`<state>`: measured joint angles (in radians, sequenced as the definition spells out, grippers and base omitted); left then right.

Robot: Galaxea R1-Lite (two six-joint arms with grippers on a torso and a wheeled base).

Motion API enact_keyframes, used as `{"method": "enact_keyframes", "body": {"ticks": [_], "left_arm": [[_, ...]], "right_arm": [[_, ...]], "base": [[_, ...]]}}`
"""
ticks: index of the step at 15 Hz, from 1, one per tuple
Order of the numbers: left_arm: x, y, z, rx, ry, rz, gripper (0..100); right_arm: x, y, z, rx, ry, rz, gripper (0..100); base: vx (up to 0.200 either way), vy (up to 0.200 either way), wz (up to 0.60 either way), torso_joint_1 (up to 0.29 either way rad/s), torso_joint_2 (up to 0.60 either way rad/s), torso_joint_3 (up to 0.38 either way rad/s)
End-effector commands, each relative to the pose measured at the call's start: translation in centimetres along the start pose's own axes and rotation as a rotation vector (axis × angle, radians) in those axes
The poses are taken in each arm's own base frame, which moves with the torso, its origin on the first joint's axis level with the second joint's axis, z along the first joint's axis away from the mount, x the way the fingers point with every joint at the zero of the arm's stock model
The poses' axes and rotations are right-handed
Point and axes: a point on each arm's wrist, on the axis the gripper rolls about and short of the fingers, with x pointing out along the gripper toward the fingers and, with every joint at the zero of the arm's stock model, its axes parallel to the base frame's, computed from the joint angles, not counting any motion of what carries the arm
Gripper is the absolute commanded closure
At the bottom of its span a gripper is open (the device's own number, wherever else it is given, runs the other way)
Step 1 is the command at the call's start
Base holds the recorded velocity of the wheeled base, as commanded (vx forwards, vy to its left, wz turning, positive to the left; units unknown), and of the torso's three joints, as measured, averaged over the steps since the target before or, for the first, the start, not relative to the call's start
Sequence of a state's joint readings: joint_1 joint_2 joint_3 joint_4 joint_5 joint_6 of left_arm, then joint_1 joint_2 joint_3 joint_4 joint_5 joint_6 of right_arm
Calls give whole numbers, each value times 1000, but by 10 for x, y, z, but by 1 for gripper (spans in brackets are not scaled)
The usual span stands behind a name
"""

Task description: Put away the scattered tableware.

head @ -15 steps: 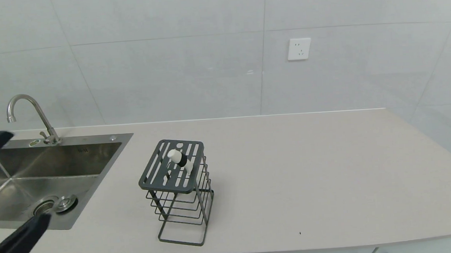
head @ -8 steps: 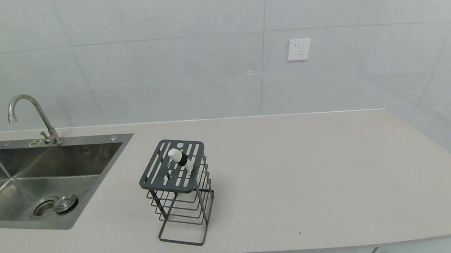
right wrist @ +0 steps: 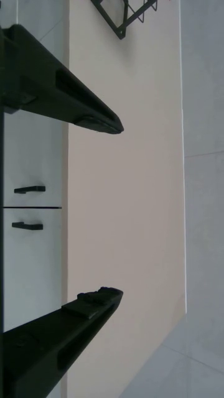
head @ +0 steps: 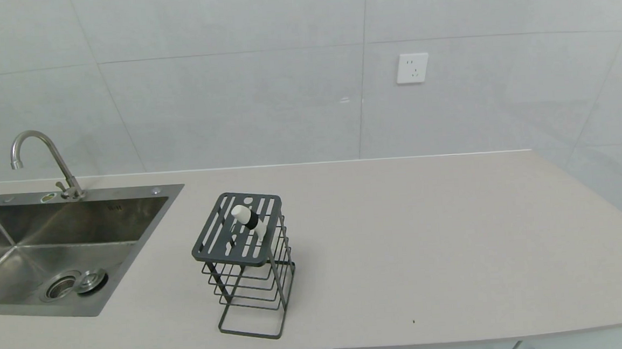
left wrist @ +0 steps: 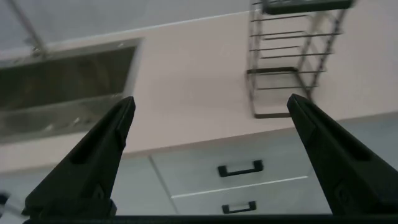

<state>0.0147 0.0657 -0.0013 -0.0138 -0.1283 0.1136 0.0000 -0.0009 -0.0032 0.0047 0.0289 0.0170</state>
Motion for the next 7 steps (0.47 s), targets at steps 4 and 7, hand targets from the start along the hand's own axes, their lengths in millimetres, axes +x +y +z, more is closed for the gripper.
{"method": "enact_keyframes", "body": {"ticks": [4, 7], "left_arm": [[-5, -1, -2, 2, -60, -4, 0], [-5, 0, -3, -60, -56, 2, 0]], "right_arm": [[0, 0, 0, 1, 2, 0, 0], [0, 0, 0, 0, 1, 0, 0]], "base": [[0, 0, 0, 0, 0, 0], [0, 0, 0, 0, 0, 0]]}}
